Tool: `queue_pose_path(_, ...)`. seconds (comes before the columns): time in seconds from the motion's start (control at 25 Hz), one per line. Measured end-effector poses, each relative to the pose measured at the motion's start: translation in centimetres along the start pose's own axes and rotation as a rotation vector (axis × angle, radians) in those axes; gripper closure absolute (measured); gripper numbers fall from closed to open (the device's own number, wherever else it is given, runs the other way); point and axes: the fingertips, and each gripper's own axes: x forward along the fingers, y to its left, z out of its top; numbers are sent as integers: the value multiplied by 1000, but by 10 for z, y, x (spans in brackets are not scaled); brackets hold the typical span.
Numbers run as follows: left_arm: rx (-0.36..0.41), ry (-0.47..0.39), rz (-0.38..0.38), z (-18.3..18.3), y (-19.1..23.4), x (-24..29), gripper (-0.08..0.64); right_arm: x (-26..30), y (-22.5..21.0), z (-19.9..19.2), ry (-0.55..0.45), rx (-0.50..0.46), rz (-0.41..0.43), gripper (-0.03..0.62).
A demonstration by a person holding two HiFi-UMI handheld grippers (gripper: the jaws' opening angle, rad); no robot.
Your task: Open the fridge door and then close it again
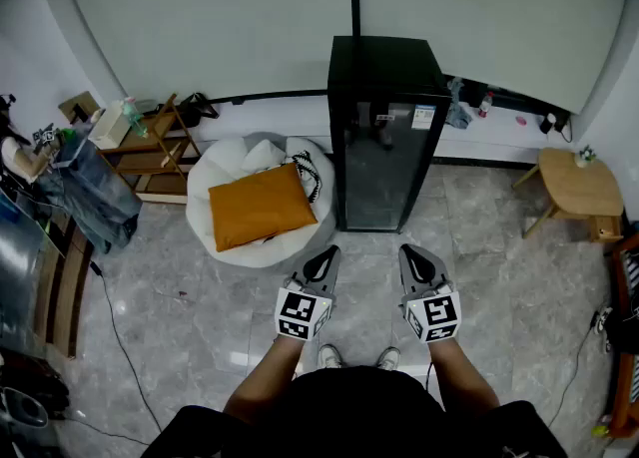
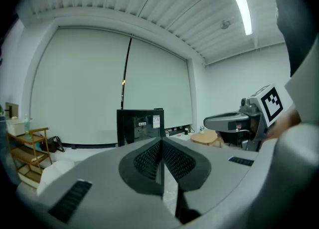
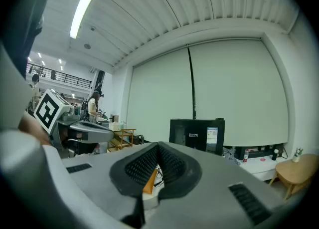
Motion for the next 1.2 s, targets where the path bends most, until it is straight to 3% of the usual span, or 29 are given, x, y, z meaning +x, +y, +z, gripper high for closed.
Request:
queue_pose_path(0.72, -32, 19, -52, -29, 40, -38, 538, 9, 52, -24, 71, 23, -68, 581)
queue_pose_path(1.2, -30, 51, -62, -35, 51, 11, 538, 47, 17, -36, 85, 59, -48, 582)
